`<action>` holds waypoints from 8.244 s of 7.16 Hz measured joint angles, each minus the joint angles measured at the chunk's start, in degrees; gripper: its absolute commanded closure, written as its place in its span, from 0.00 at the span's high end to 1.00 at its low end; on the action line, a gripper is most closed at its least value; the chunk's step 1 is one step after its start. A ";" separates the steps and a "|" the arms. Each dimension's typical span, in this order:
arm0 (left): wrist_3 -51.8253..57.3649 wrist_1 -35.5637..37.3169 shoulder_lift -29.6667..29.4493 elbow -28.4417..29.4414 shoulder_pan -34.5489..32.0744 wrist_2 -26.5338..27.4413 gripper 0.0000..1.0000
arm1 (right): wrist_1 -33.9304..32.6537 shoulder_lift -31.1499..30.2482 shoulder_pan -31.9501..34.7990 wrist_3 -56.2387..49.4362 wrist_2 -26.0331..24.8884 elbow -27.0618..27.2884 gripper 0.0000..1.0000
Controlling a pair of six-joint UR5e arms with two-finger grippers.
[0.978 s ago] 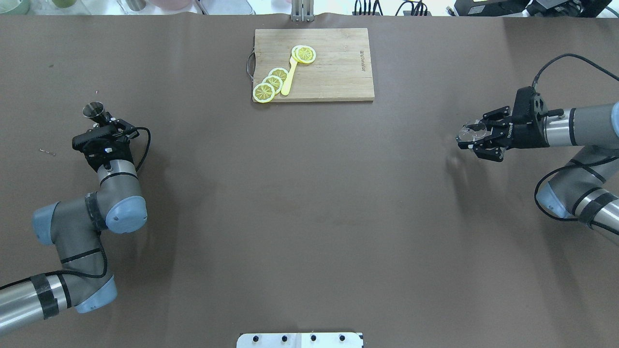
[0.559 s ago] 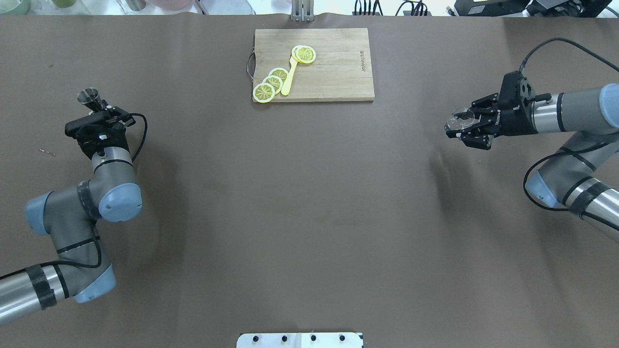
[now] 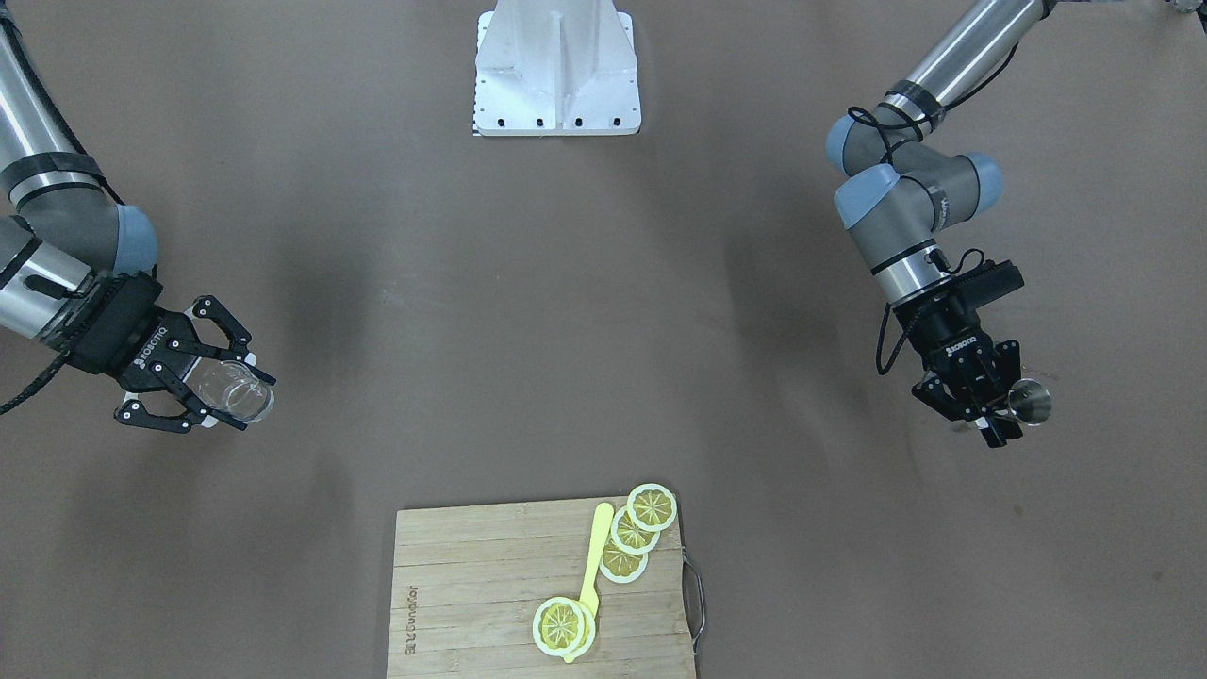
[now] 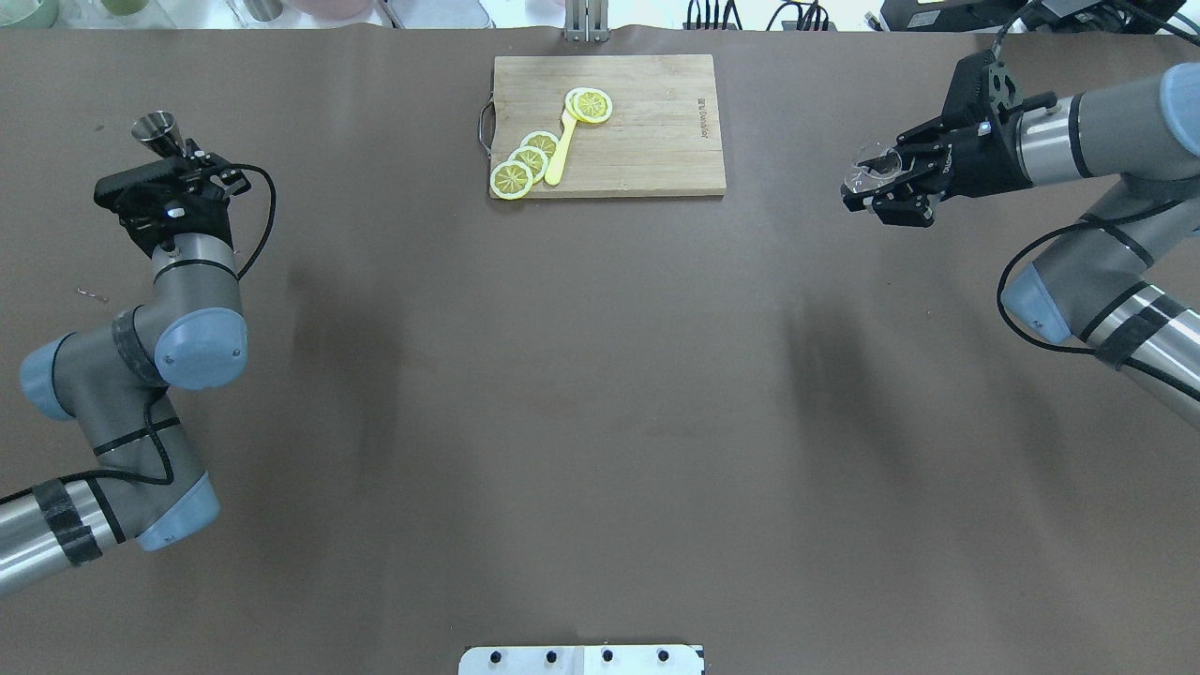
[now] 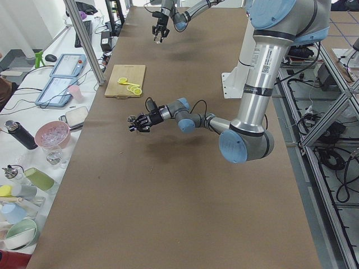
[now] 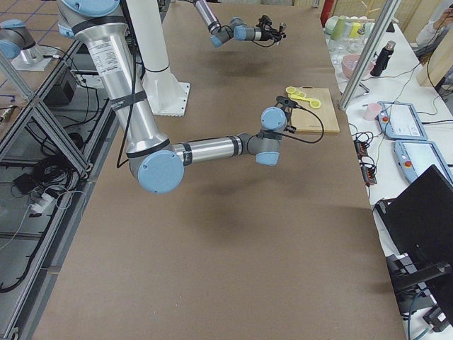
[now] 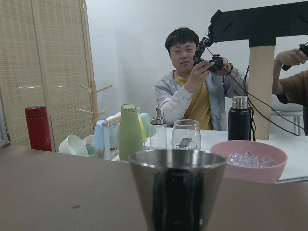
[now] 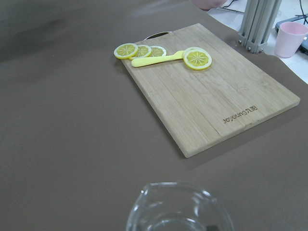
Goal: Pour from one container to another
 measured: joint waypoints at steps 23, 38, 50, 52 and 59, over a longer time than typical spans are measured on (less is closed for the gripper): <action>53.26 -32.57 -19.02 2.80 6.36 -36.15 0.00 | -34.24 6.45 -7.25 -10.31 0.93 23.49 0.00; 61.57 -46.27 -20.49 8.61 8.22 -49.66 0.00 | -55.43 7.72 -4.78 -29.90 0.48 28.87 0.00; 62.17 -58.19 -18.52 9.00 16.45 -40.89 0.00 | -71.05 15.60 -11.32 -42.24 -6.11 29.71 0.00; 63.46 -57.97 -18.69 8.81 16.50 -40.50 0.00 | -74.44 15.84 -12.51 -47.40 -5.91 31.56 0.00; 64.77 -57.77 -19.20 8.99 16.51 -38.26 0.00 | -89.86 18.66 -15.36 -49.43 -10.60 36.81 0.00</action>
